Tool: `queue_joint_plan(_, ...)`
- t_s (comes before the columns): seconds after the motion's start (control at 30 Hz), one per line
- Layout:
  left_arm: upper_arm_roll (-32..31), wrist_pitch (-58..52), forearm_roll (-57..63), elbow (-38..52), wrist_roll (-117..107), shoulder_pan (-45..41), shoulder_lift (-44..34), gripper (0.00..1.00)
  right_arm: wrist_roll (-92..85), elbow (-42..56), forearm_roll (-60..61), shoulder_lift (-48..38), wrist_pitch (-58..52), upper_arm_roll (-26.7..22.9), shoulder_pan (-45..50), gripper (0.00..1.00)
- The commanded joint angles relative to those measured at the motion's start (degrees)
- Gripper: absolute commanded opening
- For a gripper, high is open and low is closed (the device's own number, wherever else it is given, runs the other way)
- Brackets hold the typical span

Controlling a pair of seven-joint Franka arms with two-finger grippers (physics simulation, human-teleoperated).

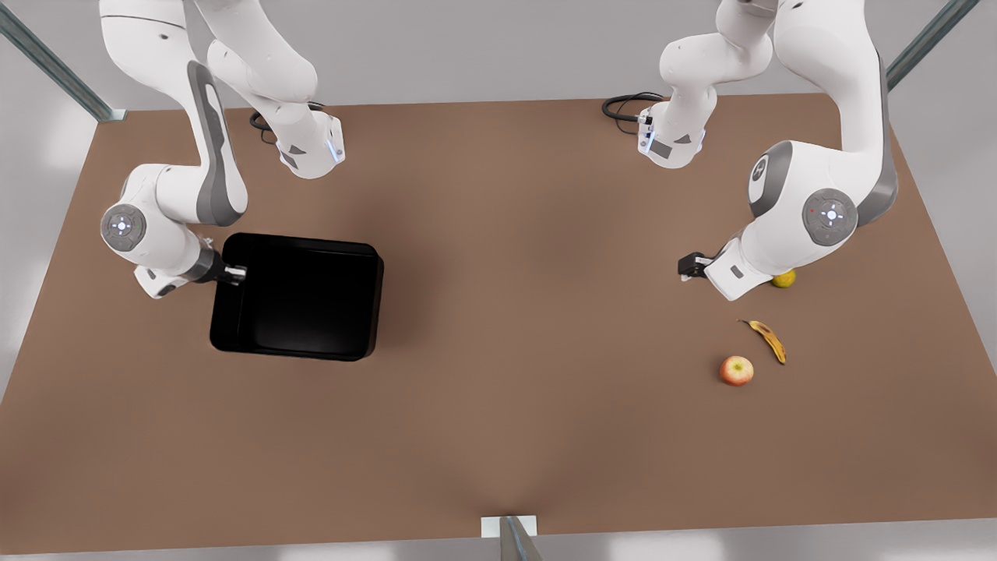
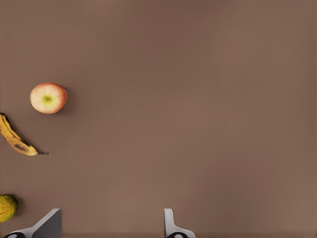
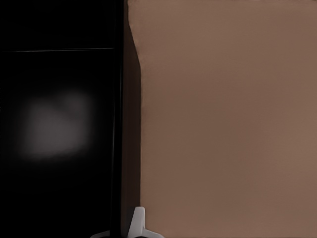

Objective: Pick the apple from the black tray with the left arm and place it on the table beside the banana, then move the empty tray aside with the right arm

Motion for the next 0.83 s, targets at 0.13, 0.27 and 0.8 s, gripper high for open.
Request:
queue_joint_plan(0.13, -0.06, -0.12, 0.05, 0.07, -0.58, -0.18, -0.05, 1.0, -27.5, 0.02, -0.06, 3.29, 4.34, -0.1, -0.17, 0.0)
queue_joint_plan(0.27, -0.06, -0.12, 0.05, 0.07, -0.58, -0.18, -0.05, 1.0, -26.8, 0.37, -0.06, 5.13, 4.34, -0.1, -0.17, 0.0)
queue_joint_plan(0.8, -0.06, -0.12, 0.05, 0.07, -0.58, -0.18, -0.05, 1.0, 1.68, 38.59, -0.94, -3.22, -35.3, 11.5, 1.59, 1.0)
